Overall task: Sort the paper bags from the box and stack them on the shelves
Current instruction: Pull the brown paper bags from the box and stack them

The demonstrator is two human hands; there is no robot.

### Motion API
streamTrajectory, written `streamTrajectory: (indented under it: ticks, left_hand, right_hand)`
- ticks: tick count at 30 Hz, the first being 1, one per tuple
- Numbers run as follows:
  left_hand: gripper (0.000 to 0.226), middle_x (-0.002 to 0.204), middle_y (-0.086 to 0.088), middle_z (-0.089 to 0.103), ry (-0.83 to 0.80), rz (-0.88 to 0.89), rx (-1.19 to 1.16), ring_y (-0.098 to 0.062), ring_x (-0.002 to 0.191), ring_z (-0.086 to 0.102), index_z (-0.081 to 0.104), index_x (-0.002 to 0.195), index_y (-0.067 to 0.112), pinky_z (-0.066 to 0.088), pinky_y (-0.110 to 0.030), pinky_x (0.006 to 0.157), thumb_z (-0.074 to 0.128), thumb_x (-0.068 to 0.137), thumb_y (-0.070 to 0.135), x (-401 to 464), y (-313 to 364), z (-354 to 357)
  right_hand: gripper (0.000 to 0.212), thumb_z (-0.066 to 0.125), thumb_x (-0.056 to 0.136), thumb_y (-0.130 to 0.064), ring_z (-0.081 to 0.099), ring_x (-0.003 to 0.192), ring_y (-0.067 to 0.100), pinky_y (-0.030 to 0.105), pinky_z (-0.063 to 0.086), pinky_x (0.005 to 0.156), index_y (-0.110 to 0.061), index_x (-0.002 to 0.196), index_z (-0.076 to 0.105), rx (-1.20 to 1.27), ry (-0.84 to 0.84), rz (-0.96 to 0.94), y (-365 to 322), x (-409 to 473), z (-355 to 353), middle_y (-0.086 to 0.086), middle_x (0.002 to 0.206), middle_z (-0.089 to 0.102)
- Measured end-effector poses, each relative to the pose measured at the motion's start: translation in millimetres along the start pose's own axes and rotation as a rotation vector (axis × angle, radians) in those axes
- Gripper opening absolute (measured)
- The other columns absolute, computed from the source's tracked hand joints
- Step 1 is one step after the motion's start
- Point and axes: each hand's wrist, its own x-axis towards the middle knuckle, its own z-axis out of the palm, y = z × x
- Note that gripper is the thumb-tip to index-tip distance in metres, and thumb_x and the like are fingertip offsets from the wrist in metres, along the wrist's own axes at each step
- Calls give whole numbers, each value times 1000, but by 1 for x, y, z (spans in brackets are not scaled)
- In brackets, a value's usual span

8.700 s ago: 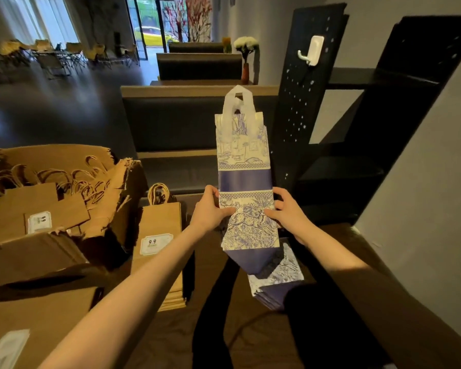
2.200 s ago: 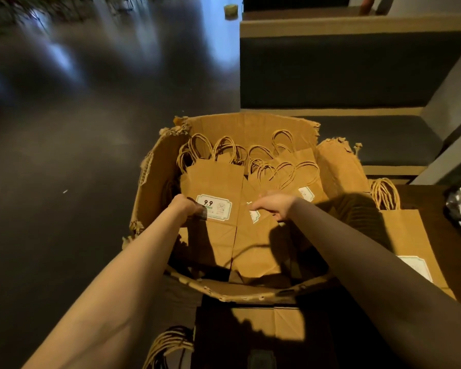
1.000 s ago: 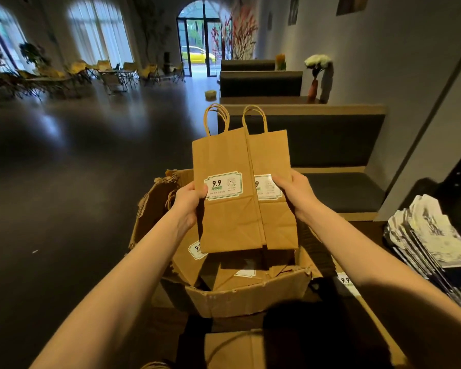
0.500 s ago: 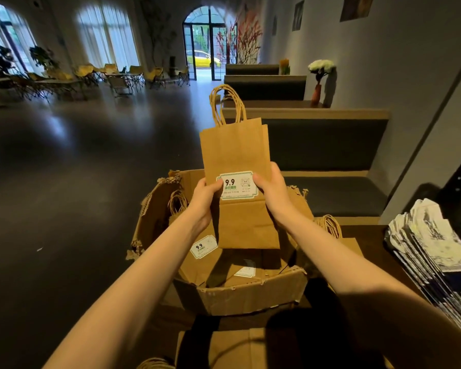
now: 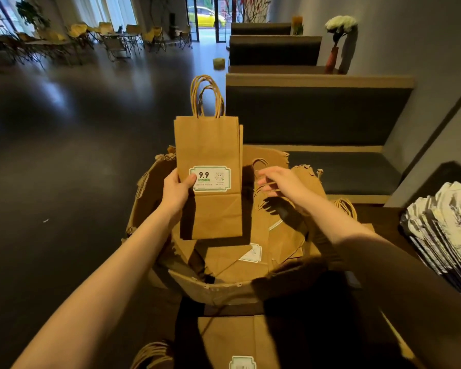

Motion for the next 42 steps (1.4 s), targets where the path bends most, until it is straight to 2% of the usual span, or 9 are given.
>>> streamTrajectory:
  ticks: [4, 9, 14, 19, 24, 28, 33, 36, 42]
  left_hand:
    - [29, 116, -5, 60, 69, -46, -27, -15, 100, 59, 50, 126, 6, 48, -21, 75, 45, 97, 8, 7, -18, -13]
    - [31, 120, -9, 61, 106, -100, -18, -18, 104, 60, 50, 127, 7, 48, -27, 84, 47, 97, 9, 13, -33, -20]
    - [29, 112, -4, 61, 104, -122, -3, -14, 97, 59, 51, 126, 6, 48, -18, 69, 47, 97, 8, 14, -40, -18]
    - [28, 111, -4, 62, 62, -136, 28, -15, 95, 61, 51, 125, 7, 49, -19, 72, 46, 97, 7, 15, -43, -14]
    - [29, 110, -4, 61, 38, -147, 28, -16, 96, 61, 50, 126, 7, 50, -24, 75, 45, 97, 7, 13, -42, -10]
    - [30, 111, -6, 62, 37, -157, 33, -18, 98, 61, 50, 127, 7, 50, -30, 83, 46, 97, 8, 13, -43, -12]
    - [30, 109, -6, 62, 57, -169, 4, -17, 94, 61, 49, 127, 5, 50, -19, 67, 46, 97, 7, 11, -42, -13]
    - [30, 113, -9, 62, 66, -185, -5, -18, 96, 61, 50, 127, 5, 50, -24, 74, 46, 97, 7, 12, -43, -14]
    - [31, 115, -9, 63, 85, -193, 2, -16, 93, 61, 50, 128, 5, 50, -21, 70, 47, 97, 8, 13, -44, -15]
  right_hand:
    - [23, 38, 101, -16, 48, 64, 10, 17, 39, 55, -7, 115, 54, -64, -94, 132, 29, 23, 4, 3, 83, 57]
    - [16, 38, 100, -20, 39, 53, 13, 18, 33, 41, -14, 88, 48, -124, -199, 400, 59, 51, 18, 2, 69, 44]
    - [32, 26, 100, -36, 34, 49, 13, 22, 28, 48, -20, 77, 41, -242, -160, 627, 85, 60, 29, 0, 63, 40]
    - [41, 29, 99, -43, 58, 69, 23, 32, 46, 55, -14, 80, 52, -231, -63, 720, 108, 61, 22, 9, 88, 54]
    - [27, 29, 100, -36, 48, 63, 19, 28, 42, 58, -15, 101, 45, -161, -15, 710, 106, 51, 21, 11, 94, 51]
    - [28, 36, 100, -31, 54, 92, 21, 31, 47, 67, -11, 113, 50, -5, 33, 675, 112, 53, 21, 6, 109, 50]
    - [20, 52, 95, -27, 53, 52, 8, 25, 48, 63, -17, 78, 47, 8, -149, 687, 106, 55, 25, -2, 61, 55]
    - [30, 64, 88, -30, 52, 73, 8, 19, 50, 62, -15, 111, 51, -254, -209, 592, 98, 60, 33, 1, 86, 54]
    - [81, 75, 76, -21, 42, 127, 31, 40, 39, 105, -15, 145, 32, -344, -186, 435, 92, 65, 65, 12, 140, 42]
